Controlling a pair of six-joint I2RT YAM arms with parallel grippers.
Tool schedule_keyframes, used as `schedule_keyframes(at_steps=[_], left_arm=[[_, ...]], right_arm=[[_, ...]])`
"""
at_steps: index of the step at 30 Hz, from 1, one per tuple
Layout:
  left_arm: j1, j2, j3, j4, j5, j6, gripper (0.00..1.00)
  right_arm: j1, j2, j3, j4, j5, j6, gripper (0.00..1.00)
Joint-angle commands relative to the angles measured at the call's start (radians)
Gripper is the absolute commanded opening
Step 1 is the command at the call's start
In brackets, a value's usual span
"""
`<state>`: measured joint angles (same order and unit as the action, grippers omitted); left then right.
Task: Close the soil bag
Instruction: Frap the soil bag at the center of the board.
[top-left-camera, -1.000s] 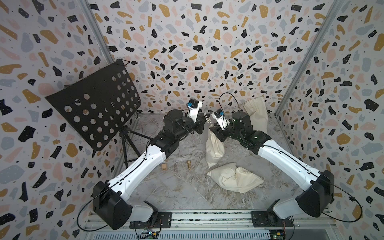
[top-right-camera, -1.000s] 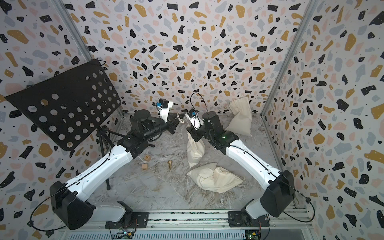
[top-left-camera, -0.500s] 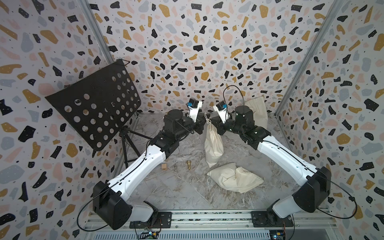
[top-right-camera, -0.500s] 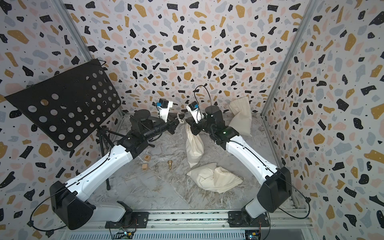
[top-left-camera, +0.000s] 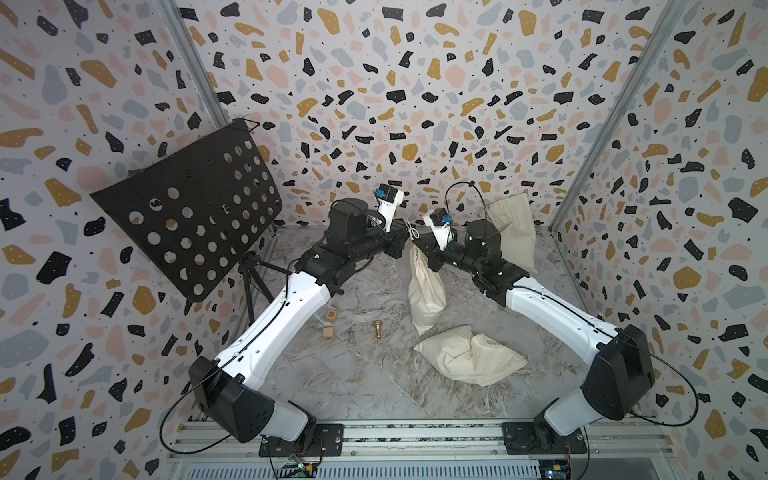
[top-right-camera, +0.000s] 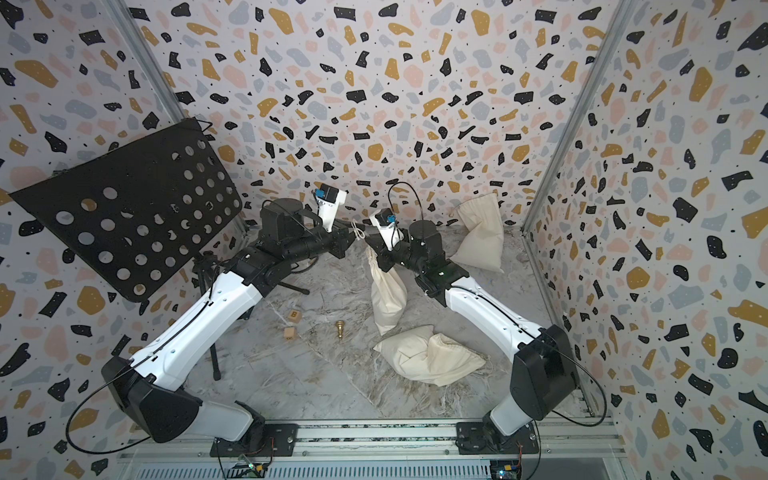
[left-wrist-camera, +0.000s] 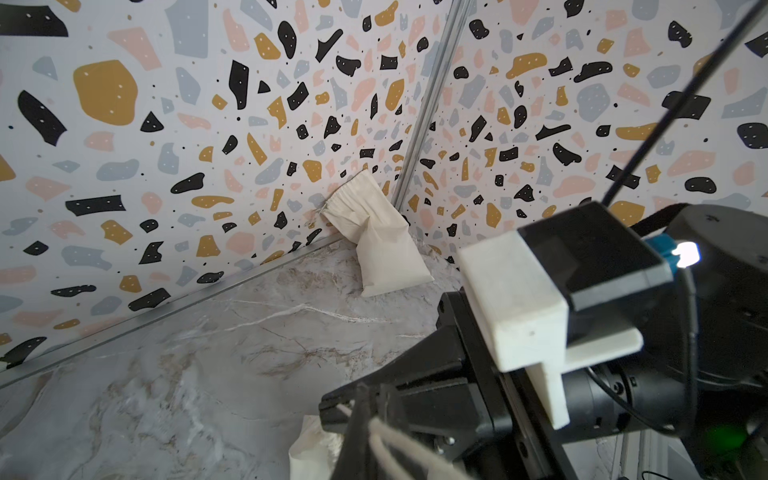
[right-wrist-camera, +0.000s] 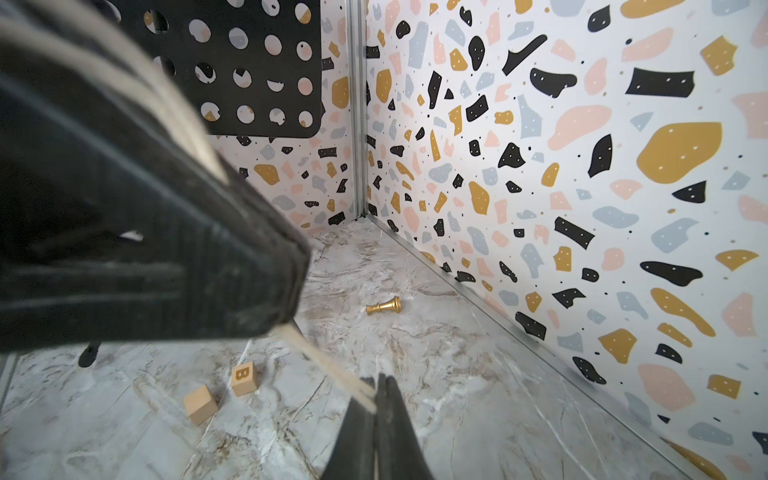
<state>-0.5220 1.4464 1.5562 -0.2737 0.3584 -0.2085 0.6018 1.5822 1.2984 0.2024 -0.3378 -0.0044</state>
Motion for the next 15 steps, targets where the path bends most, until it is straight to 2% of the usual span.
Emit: schedule_keyframes(at_steps=[1,15], left_arm=[[0.0,-0.112,0.164,0.293,0.077,-0.012,0.0],[0.03,-0.116,0.17,0.287,0.027,-0.02,0.0]], right_arm=[[-0.047,0.122,-0.109,-0.282,0.197,-0.009,0.08],[-0.087,0.165,-0.189,-0.276,0.285,-0.022,0.12]])
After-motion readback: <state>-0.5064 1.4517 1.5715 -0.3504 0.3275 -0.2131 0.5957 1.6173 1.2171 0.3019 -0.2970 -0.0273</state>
